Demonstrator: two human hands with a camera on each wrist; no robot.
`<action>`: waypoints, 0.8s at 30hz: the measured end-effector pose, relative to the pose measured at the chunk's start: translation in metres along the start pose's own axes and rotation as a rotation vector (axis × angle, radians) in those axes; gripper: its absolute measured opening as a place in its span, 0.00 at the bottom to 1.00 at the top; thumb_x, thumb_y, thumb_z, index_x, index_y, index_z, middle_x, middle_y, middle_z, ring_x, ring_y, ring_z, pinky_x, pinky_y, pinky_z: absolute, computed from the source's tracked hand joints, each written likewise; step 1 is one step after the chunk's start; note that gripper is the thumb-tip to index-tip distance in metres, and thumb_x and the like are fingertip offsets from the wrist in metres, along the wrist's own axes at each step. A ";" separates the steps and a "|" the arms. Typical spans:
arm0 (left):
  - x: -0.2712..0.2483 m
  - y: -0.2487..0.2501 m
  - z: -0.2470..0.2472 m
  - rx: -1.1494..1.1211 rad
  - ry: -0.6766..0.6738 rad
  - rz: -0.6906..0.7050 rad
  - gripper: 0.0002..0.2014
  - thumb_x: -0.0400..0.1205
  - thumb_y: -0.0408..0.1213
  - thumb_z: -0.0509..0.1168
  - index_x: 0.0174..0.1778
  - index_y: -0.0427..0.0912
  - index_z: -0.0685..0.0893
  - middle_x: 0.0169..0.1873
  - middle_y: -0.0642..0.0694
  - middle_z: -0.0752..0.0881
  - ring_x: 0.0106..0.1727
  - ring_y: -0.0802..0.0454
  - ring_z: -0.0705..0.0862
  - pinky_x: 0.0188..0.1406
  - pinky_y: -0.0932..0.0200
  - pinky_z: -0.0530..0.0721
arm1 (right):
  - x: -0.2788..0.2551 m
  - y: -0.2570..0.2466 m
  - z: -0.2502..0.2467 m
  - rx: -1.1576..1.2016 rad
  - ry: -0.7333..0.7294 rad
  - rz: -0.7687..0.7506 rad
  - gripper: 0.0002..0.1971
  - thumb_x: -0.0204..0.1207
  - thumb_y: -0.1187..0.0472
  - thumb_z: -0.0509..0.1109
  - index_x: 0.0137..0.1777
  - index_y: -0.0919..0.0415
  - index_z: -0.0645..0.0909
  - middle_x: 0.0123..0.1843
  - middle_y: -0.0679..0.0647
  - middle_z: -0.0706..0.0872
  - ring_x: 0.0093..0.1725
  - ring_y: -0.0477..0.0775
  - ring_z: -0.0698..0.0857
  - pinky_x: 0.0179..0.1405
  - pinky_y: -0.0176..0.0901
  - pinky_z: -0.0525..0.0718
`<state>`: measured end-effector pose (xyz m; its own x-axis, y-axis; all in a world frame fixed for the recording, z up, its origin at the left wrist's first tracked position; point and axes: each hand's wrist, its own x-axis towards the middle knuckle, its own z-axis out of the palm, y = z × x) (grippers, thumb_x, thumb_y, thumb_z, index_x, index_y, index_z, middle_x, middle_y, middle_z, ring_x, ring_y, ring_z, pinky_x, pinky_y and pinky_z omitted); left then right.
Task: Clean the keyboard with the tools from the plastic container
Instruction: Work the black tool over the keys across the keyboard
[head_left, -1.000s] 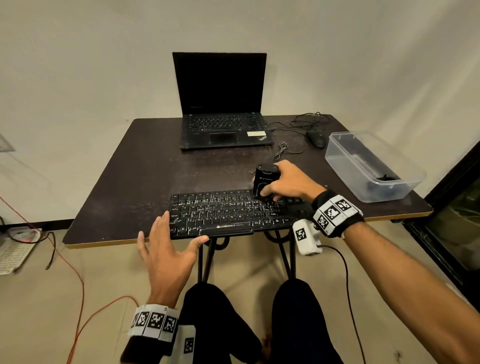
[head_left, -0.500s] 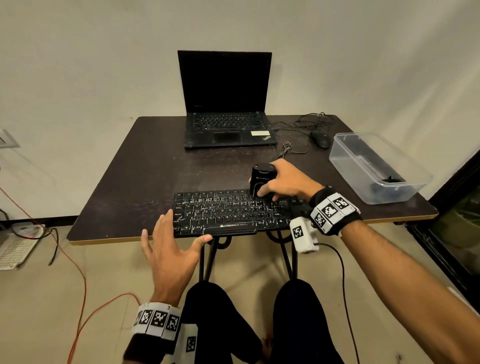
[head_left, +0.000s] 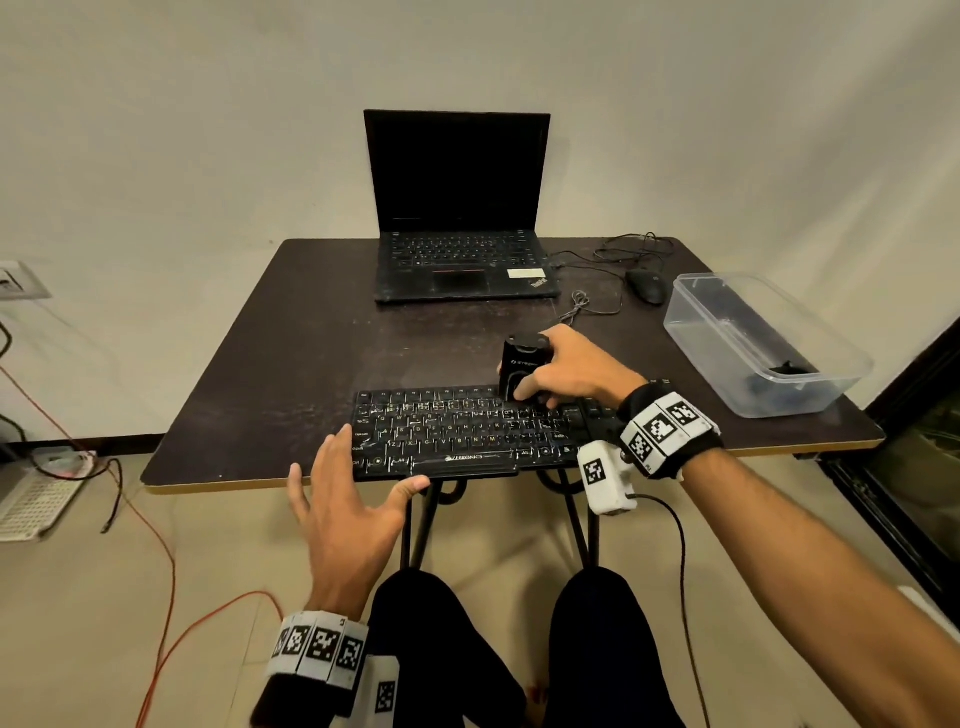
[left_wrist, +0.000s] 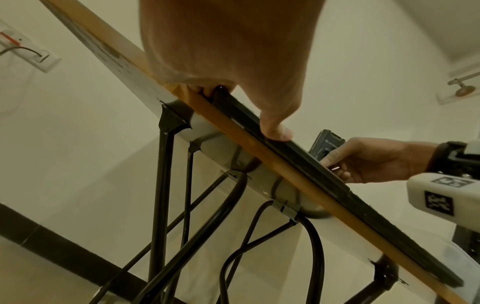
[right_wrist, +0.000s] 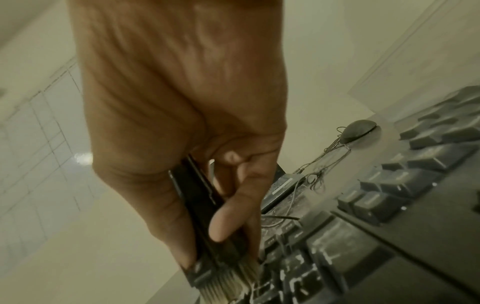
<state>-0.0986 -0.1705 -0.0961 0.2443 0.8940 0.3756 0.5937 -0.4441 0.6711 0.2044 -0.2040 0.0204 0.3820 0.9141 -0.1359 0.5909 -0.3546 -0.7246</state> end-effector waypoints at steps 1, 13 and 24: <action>0.000 0.000 0.000 0.003 0.001 0.001 0.53 0.72 0.74 0.67 0.88 0.45 0.66 0.84 0.45 0.73 0.90 0.54 0.61 0.90 0.49 0.34 | -0.001 -0.001 0.000 -0.008 0.035 0.006 0.17 0.68 0.64 0.86 0.56 0.61 0.89 0.50 0.54 0.95 0.44 0.63 0.96 0.40 0.52 0.96; 0.000 0.000 0.001 -0.005 0.008 0.005 0.53 0.71 0.72 0.69 0.88 0.44 0.67 0.84 0.44 0.74 0.90 0.53 0.62 0.90 0.50 0.34 | -0.004 -0.014 0.011 -0.090 -0.001 -0.053 0.19 0.63 0.58 0.86 0.55 0.57 0.90 0.47 0.55 0.96 0.41 0.66 0.95 0.34 0.50 0.94; -0.001 0.001 0.001 -0.008 0.012 0.012 0.53 0.73 0.76 0.69 0.87 0.45 0.67 0.84 0.46 0.73 0.90 0.54 0.61 0.91 0.47 0.37 | 0.000 -0.017 0.007 -0.132 -0.006 -0.045 0.18 0.66 0.59 0.87 0.54 0.58 0.88 0.47 0.55 0.94 0.42 0.59 0.94 0.40 0.51 0.91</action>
<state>-0.0980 -0.1715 -0.0963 0.2420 0.8878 0.3915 0.5843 -0.4555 0.6717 0.1894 -0.1968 0.0280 0.3491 0.9306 -0.1099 0.6954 -0.3359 -0.6352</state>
